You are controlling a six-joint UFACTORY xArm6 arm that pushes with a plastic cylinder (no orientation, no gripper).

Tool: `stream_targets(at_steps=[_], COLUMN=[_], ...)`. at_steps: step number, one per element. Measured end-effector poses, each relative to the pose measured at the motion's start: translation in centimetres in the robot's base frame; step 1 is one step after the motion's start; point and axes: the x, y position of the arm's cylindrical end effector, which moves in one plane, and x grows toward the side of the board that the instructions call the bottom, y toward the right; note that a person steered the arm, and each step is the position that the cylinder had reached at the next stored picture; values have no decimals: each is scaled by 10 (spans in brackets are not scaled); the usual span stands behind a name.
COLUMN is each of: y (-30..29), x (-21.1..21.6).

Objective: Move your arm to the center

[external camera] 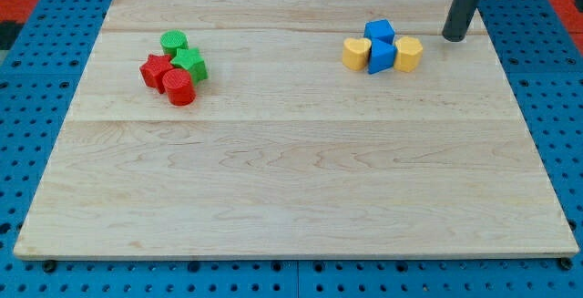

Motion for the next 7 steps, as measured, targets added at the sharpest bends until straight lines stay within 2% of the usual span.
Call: stream_targets(at_steps=[1, 2, 3, 4, 5, 7], y=[24, 16, -49, -144, -212, -278], x=[-17, -57, -93, -94, -70, 23])
